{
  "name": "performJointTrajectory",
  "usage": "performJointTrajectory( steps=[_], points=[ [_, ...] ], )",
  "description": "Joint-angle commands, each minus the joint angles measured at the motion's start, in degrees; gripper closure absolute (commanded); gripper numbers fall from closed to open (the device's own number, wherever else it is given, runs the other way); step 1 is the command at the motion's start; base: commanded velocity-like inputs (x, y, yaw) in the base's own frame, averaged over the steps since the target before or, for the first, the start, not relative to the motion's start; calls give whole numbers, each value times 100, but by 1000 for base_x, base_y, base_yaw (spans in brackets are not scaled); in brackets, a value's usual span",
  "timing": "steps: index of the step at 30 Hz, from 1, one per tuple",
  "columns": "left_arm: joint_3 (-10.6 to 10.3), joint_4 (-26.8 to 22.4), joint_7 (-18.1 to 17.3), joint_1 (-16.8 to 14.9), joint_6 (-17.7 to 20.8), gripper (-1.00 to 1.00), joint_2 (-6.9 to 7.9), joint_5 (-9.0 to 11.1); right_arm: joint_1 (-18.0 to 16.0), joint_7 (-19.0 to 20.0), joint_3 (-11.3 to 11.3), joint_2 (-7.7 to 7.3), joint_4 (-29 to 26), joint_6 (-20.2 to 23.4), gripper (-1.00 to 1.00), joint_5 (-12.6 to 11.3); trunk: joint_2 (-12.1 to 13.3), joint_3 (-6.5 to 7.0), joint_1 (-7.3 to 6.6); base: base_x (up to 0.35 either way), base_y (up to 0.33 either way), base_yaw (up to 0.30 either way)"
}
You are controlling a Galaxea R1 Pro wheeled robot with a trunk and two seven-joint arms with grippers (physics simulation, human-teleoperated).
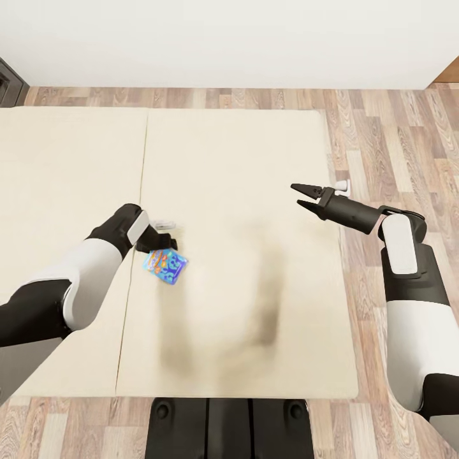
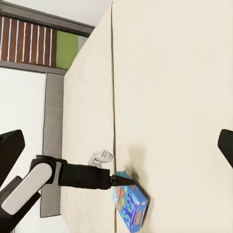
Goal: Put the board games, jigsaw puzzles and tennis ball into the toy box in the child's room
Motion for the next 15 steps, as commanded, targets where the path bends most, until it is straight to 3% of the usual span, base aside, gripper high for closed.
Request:
performJointTrajectory(
  steps=[1, 15],
  points=[
    [25, -5, 29, -1, 62, -100, -6, 37, -4, 56, -10, 1, 1, 22, -100, 51, -4, -3, 1, 0, 0, 0],
    [11, -4, 12, -1, 250, -100, -7, 45, -4, 56, 0, 0, 1, 22, -100, 51, -4, 0, 1, 0, 0, 0]
  ],
)
